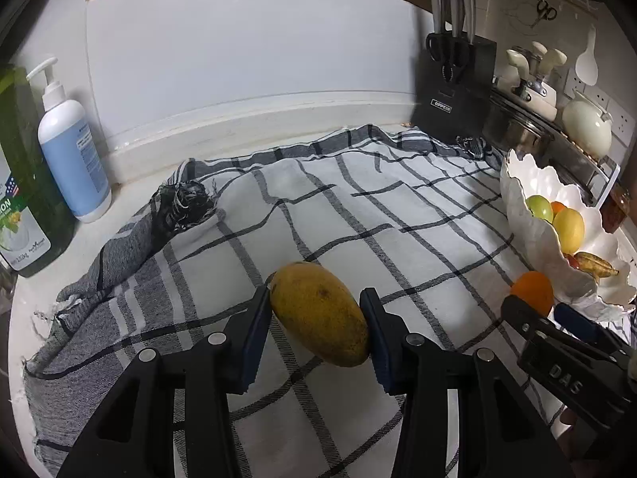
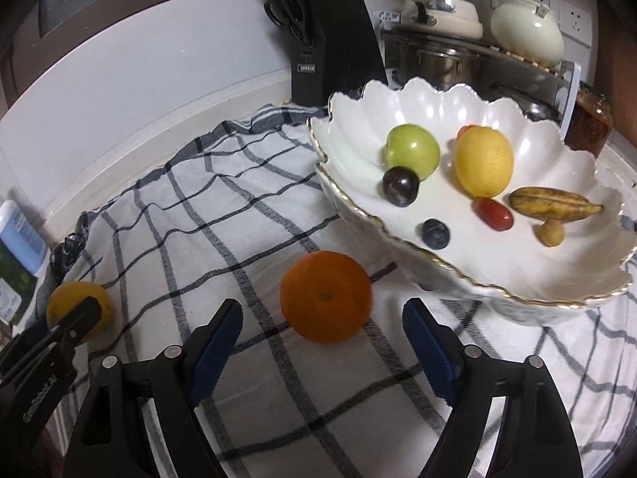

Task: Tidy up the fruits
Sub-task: 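Grasp the yellow mango with the left tool while the right tool grasps the orange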

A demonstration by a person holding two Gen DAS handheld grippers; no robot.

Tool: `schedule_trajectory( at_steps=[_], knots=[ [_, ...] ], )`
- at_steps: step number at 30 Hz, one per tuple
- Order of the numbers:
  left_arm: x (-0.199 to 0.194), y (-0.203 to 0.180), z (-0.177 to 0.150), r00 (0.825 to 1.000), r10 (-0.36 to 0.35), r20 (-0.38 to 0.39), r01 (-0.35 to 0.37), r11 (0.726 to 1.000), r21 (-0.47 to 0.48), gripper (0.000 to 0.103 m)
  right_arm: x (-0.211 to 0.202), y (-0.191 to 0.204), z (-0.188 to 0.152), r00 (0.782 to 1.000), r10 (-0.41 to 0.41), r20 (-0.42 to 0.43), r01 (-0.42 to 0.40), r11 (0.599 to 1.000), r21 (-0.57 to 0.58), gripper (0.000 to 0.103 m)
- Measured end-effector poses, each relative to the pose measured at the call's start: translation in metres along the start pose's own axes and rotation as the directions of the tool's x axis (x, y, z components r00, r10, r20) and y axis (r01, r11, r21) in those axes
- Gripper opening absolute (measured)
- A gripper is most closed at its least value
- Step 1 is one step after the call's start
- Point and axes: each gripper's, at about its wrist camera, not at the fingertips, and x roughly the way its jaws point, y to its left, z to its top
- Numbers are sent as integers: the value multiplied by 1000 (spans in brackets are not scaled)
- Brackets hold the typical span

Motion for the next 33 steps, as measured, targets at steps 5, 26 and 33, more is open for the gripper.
schedule_trajectory(
  at_steps=[5, 26, 33],
  knots=[
    [1, 1, 0, 1000, 1, -4, -1, 1000, -3, 45, 13, 3, 1, 999, 3, -32, -3, 1000, -3, 57],
    [-25, -10, 1, 999, -27, 29, 27, 1000, 10, 45, -35, 1, 0, 995, 86, 45, -84, 995, -48, 46],
    [-41, -19, 2, 998, -36, 44, 35, 999, 28, 45, -57, -4, 0, 992, 100, 81, -95, 994, -58, 46]
  ],
)
